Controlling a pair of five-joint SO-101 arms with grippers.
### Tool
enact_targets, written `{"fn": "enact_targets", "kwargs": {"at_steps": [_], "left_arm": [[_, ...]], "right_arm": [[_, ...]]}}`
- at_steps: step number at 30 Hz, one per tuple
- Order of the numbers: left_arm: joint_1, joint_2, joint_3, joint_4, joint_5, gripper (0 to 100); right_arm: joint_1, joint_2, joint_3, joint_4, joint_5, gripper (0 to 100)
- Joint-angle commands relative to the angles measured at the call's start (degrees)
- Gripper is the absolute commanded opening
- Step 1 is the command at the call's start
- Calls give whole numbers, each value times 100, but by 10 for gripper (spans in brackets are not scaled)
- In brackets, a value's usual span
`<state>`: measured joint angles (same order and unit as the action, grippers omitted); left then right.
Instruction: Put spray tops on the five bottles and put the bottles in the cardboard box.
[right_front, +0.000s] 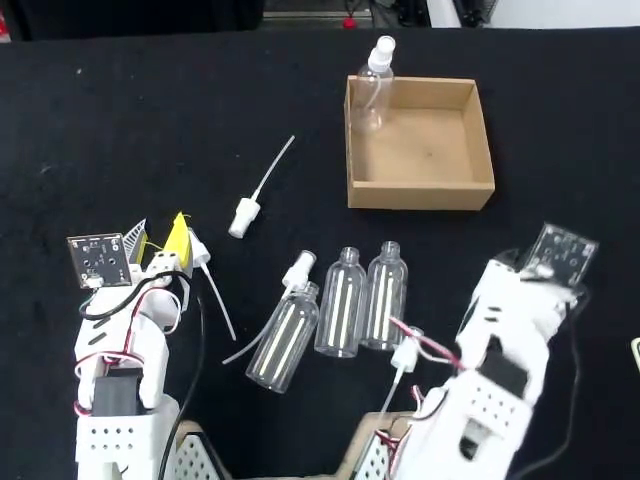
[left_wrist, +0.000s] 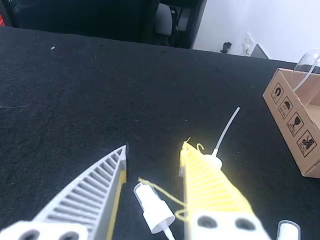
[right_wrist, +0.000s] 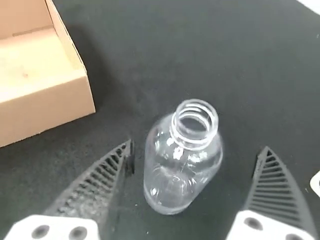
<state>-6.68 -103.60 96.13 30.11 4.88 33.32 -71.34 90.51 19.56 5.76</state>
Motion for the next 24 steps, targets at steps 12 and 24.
{"fn": "enact_targets", "kwargs": {"at_steps": [12, 24], "left_arm": [[-13, 0, 127, -97, -35, 173], [-13, 0, 127, -88, -35, 173]], "right_arm": [[-114, -2870, 655, 1037, -9, 323], [-97, -2325, 268, 1064, 53, 294]]}}
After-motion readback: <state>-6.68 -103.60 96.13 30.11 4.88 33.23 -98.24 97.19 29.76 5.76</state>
